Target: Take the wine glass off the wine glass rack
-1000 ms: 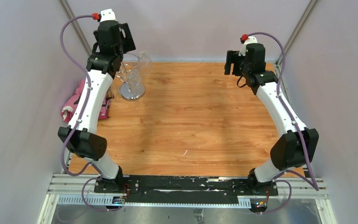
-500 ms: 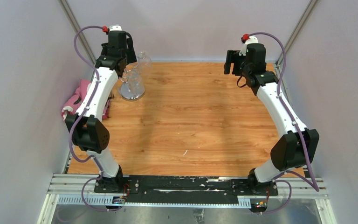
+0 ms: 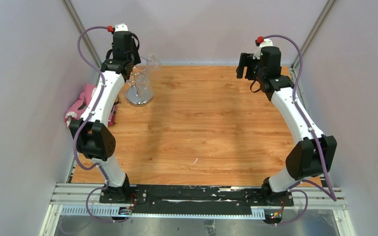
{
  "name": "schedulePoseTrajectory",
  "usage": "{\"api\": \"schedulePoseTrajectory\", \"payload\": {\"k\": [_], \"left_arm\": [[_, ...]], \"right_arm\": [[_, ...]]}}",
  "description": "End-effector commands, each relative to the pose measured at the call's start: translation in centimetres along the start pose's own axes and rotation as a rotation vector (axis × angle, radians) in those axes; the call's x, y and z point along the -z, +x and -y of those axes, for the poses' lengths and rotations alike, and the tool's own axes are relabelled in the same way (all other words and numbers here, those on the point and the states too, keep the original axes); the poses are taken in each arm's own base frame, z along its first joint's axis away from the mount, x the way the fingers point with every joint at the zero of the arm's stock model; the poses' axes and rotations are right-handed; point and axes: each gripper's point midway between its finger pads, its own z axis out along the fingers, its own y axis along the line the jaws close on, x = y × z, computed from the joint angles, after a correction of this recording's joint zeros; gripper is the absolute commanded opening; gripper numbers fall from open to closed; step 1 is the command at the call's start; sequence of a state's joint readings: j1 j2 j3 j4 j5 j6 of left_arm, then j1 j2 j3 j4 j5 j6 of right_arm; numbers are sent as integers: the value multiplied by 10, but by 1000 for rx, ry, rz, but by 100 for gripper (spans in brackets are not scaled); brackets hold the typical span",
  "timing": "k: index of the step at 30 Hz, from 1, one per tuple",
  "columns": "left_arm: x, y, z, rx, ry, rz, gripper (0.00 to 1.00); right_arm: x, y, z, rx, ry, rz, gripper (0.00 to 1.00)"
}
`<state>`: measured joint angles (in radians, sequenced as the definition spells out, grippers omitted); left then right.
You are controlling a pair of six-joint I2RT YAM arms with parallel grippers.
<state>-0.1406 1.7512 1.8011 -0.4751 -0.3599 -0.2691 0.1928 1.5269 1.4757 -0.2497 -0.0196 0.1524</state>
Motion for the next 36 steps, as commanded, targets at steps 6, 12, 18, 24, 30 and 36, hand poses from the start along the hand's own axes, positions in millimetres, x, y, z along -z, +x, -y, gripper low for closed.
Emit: {"api": "schedulePoseTrajectory", "payload": {"k": [6,12,18,24,30,36], "left_arm": [[-16,8,-5,-33,-46,8,25],[-25,17,-18,-67,-119,2,7],[-35,29,-29,-81,-189,3,28],[-46,41,-26,-79,-185,-11,24],[-45,45,-23,-71,-164,-29,0],[-33,36,-23,-50,-145,-2,0]], "right_arm": [[-4,5,0,-34,-27,-2,81],[-9,13,-4,-51,-48,-23,80],[-9,17,-10,-59,-87,-33,80],[-10,19,-9,-61,-83,-37,80],[-15,23,-9,-72,-89,-46,80],[-19,25,-14,-93,-114,-54,79]]}}
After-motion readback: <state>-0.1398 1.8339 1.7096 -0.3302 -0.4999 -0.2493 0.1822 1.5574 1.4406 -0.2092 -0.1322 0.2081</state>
